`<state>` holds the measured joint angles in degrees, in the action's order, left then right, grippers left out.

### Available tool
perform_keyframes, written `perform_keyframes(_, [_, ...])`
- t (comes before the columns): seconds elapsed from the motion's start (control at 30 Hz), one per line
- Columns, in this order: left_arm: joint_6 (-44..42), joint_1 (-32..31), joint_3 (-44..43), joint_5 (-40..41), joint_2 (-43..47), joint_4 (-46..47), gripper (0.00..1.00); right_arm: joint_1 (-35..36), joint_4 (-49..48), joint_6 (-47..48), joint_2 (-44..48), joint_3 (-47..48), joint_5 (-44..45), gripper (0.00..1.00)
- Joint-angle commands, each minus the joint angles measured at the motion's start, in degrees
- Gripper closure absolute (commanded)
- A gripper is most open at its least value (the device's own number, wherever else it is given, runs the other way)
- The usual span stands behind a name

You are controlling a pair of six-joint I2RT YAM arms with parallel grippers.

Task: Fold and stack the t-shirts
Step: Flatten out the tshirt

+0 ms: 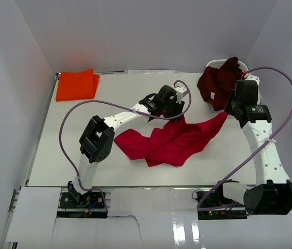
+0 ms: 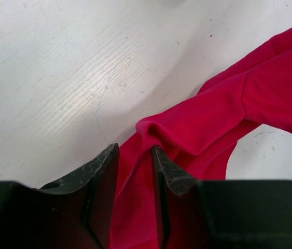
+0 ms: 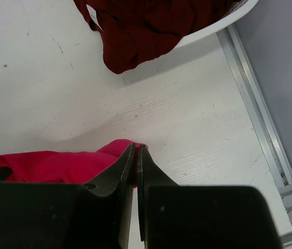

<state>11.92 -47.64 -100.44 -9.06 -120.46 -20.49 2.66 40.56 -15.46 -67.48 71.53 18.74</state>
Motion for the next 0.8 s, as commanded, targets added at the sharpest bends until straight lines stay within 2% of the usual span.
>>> perform_keyframes(0.0, [-0.32, 1.05, -3.18, -0.25, 2.51, 1.77, 0.57, -0.28, -1.44, -0.36, 1.30, 0.10, -0.29, 0.92])
perform_keyframes(0.07, [-0.24, 3.94, -2.39, -2.79, 4.27, 2.29, 0.55, -0.28, -1.44, -0.18, 1.30, 0.19, -0.72, 0.92])
perform_keyframes(0.1, [0.11, 5.78, -1.61, -10.46, 5.06, 3.52, 0.50, -0.20, -1.44, -0.18, 1.39, 0.28, -1.33, 0.92])
perform_keyframes(0.17, [1.86, 12.63, 2.78, -20.42, 7.87, 5.63, 0.45, -0.28, -1.44, -0.18, 1.30, 0.37, -1.95, 0.92])
perform_keyframes(0.2, [2.48, 15.27, 4.89, -25.43, 8.83, 9.03, 0.35, -0.20, -1.44, -0.09, 1.30, 0.45, -2.56, 0.92])
perform_keyframes(0.23, [3.01, 20.08, 7.43, -36.36, 9.97, 11.68, 0.31, -0.28, -1.44, -0.01, 1.21, 0.46, -2.83, 0.92])
perform_keyframes(0.27, [3.98, 22.04, 12.50, -41.25, 11.81, 14.22, 0.28, -0.20, -1.53, 0.00, 1.04, 0.54, -3.01, 0.92])
perform_keyframes(0.33, [3.64, 26.87, 16.05, -48.82, 13.14, 19.43, 0.27, -0.28, -1.44, 0.08, 0.95, 0.63, -3.89, 0.92])
perform_keyframes(0.43, [-1.97, 29.87, 16.52, -51.66, 12.28, 15.94, 0.29, -0.28, -1.53, 0.17, 0.95, 0.81, -4.77, 0.92])
perform_keyframes(0.6, [-15.49, 30.23, 4.14, -58.86, 2.11, -2.16, 0.37, -0.37, -1.36, 0.52, 0.60, 1.07, -5.47, 0.92])
perform_keyframes(0.67, [-17.45, 30.23, 1.31, -60.37, -0.20, -6.82, 0.39, -0.37, -1.36, 0.52, 0.69, 1.16, -5.73, 0.92])
perform_keyframes(0.77, [-18.95, 30.15, -0.54, -60.46, -2.67, -8.34, 0.39, -0.37, -1.36, 0.52, 0.77, 1.16, -6.26, 0.92])
